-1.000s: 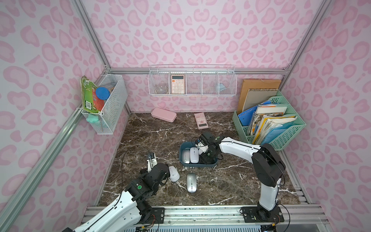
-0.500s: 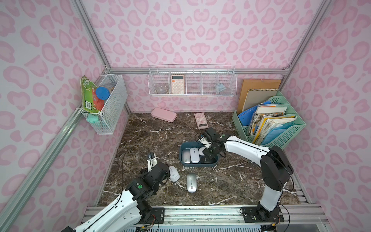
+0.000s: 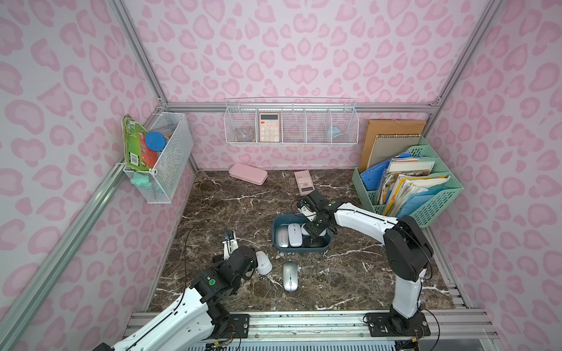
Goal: Take out the mouse from the storage box
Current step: Pick up the mouse from the storage box.
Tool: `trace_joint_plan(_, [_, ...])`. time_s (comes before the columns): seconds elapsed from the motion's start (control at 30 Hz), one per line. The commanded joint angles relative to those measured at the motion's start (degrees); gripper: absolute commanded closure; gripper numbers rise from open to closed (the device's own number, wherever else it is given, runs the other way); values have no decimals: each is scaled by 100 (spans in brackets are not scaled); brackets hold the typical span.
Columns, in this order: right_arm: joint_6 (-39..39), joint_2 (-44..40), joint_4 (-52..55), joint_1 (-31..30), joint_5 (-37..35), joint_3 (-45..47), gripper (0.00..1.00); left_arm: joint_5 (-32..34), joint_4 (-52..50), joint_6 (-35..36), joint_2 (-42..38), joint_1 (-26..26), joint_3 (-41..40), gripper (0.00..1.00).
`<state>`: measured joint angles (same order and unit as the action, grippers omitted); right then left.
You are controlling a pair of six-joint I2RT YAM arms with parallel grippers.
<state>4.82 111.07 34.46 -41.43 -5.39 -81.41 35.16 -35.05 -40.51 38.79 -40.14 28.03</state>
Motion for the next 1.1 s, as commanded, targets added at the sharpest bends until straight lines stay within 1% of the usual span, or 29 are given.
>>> trace_joint_plan(0.0, [245, 171, 52, 8, 161, -125, 24, 61, -55, -27, 24, 5, 49, 1])
trace_joint_plan(0.2, [318, 524, 105, 22, 201, -244, 21, 75, -64, -35, 24, 2, 53, 1])
trace_joint_plan(0.37, [371, 675, 138, 32, 359, -218, 15, 88, -107, -53, -29, 4, 53, 1])
trace_joint_plan(0.4, [373, 688, 140, 30, 388, -218, 15, 88, -108, -53, -37, -1, 53, 1])
trace_joint_plan(0.5, [344, 690, 131, 31, 419, -210, 22, 88, -104, -53, -31, 2, 53, 1])
trace_joint_plan(0.63, [284, 663, 127, 31, 429, -218, 35, 88, -103, -53, -11, 4, 61, 1])
trace_joint_plan(0.7, [250, 616, 115, 15, 429, -218, 38, 88, -99, -53, -2, 2, 62, 1])
trace_joint_plan(0.77, [209, 529, 84, 1, 404, -209, 40, 88, -99, -58, -7, -1, 62, 1])
trace_joint_plan(1.07, [83, 62, 112, 3, 503, -279, 41, 97, -114, -54, -28, -1, 54, 1])
